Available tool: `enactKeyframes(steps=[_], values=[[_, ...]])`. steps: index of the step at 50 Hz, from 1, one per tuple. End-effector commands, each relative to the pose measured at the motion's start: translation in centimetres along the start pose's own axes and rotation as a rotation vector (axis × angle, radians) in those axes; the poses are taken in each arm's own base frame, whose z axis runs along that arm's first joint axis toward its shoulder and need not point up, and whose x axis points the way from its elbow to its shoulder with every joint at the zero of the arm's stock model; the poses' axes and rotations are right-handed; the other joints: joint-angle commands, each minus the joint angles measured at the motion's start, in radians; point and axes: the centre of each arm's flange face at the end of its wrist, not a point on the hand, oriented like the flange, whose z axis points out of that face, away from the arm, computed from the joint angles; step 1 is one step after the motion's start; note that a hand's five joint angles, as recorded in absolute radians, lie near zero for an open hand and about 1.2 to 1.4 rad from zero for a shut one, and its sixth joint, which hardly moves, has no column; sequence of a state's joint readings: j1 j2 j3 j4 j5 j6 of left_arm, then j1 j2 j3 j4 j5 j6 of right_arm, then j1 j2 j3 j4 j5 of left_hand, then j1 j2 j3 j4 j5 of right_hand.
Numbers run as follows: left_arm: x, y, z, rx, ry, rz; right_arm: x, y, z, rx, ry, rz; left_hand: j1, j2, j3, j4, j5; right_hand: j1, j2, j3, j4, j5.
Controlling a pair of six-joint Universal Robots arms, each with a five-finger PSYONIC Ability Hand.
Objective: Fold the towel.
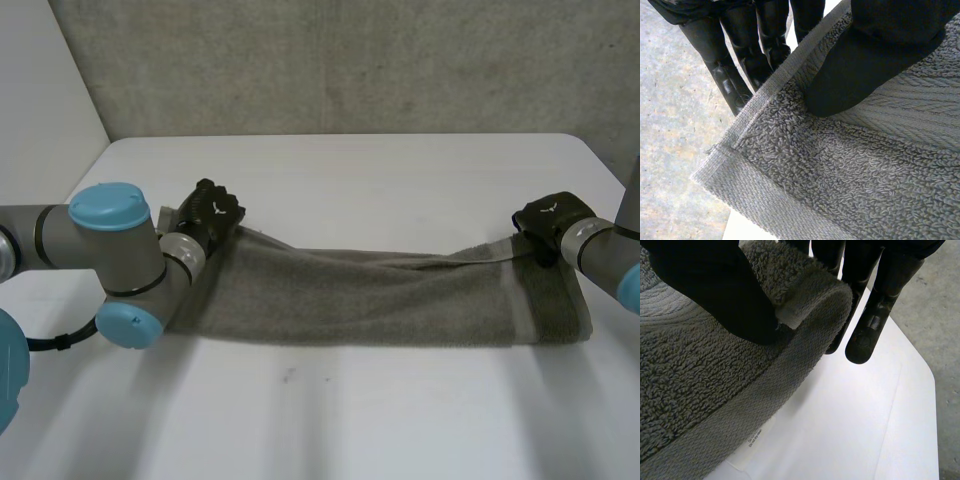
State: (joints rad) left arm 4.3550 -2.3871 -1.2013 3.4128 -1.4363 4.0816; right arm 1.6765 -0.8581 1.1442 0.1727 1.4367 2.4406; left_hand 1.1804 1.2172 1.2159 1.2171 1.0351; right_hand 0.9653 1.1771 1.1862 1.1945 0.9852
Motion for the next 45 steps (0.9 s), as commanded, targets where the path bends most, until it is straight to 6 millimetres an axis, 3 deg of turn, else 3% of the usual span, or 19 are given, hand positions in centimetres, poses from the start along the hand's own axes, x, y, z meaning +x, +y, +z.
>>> enactKeyframes(steps=[1,17,19,20,21,22,27,29,30,33,38,42,45], values=[[-0.1,0.2,0.0,-0.022,-0.015,0.002,-0.3,0.8,0.5,-0.039,-0.009,-0.002,0.216,0.179,0.18,0.179,0.187,0.431,0.219,0.21,0.202,0.237],[0.0,0.4,-0.2,-0.039,-0.018,0.002,0.1,1.0,0.4,-0.07,0.01,-0.044,0.216,0.179,0.18,0.179,0.187,0.431,0.219,0.21,0.202,0.237],[0.0,0.5,-0.2,-0.041,-0.018,0.004,0.0,0.9,0.4,-0.063,0.01,-0.04,0.178,0.141,0.143,0.141,0.149,0.341,0.129,0.12,0.112,0.147],[-0.1,0.4,-0.3,-0.041,-0.018,0.005,0.1,0.7,0.3,-0.056,0.013,-0.036,-0.339,-0.376,-0.375,-0.376,-0.368,-0.153,-0.365,-0.374,-0.382,-0.348],[-0.1,0.3,-0.3,-0.042,-0.02,0.007,0.4,0.3,0.1,-0.044,0.023,-0.033,-0.815,-0.852,-0.851,-0.852,-0.844,-0.791,-1.003,-1.012,-1.02,-0.985],[-0.1,0.2,-0.5,-0.039,-0.018,0.008,0.8,-0.3,-0.2,-0.023,0.038,-0.021,-0.925,-0.962,-0.96,-0.961,-0.954,-0.791,-1.003,-1.012,-1.02,-0.985],[-0.5,-1.3,-1.0,-0.012,-0.026,0.009,2.5,-2.4,-1.3,0.066,0.105,0.037,-0.929,-0.966,-0.964,-0.965,-0.958,-0.791,-1.003,-1.012,-1.02,-0.985],[-1.5,-2.2,-1.6,0.002,-0.044,0.005,3.9,-4.0,-2.7,0.128,0.151,0.069,-0.929,-0.966,-0.964,-0.965,-0.958,-0.791,-1.003,-1.012,-1.02,-0.985],[-1.5,-2.2,-1.6,0.002,-0.044,0.005,3.9,-4.1,-2.7,0.129,0.151,0.069,-0.929,-0.966,-0.964,-0.965,-0.958,-0.791,-1.003,-1.012,-1.02,-0.985],[-3.1,-3.5,-3.1,0.015,-0.076,0.002,4.5,-5.8,-5.3,0.193,0.164,0.089,-0.929,-0.966,-0.964,-0.965,-0.958,-0.791,-1.003,-1.012,-1.02,-0.985],[-4.2,-4.6,-5.3,0.029,-0.091,-0.01,3.3,-4.9,-7.0,0.185,0.084,0.093,-0.929,-0.966,-0.964,-0.965,-0.958,-0.791,-1.003,-1.012,-1.02,-0.985],[-4.5,-5.2,-7.8,0.033,-0.087,-0.083,1.7,-1.3,-9.9,0.128,-0.024,0.141,-0.929,-0.966,-0.964,-0.965,-0.958,-0.791,-1.003,-1.012,-1.02,-0.985],[-4.3,-5.2,-9.6,0.03,-0.072,-0.198,1.1,-0.1,-10.5,0.106,-0.051,0.157,-0.935,-0.971,-0.97,-0.971,-0.964,-0.791,-1.003,-1.012,-1.02,-0.985]])
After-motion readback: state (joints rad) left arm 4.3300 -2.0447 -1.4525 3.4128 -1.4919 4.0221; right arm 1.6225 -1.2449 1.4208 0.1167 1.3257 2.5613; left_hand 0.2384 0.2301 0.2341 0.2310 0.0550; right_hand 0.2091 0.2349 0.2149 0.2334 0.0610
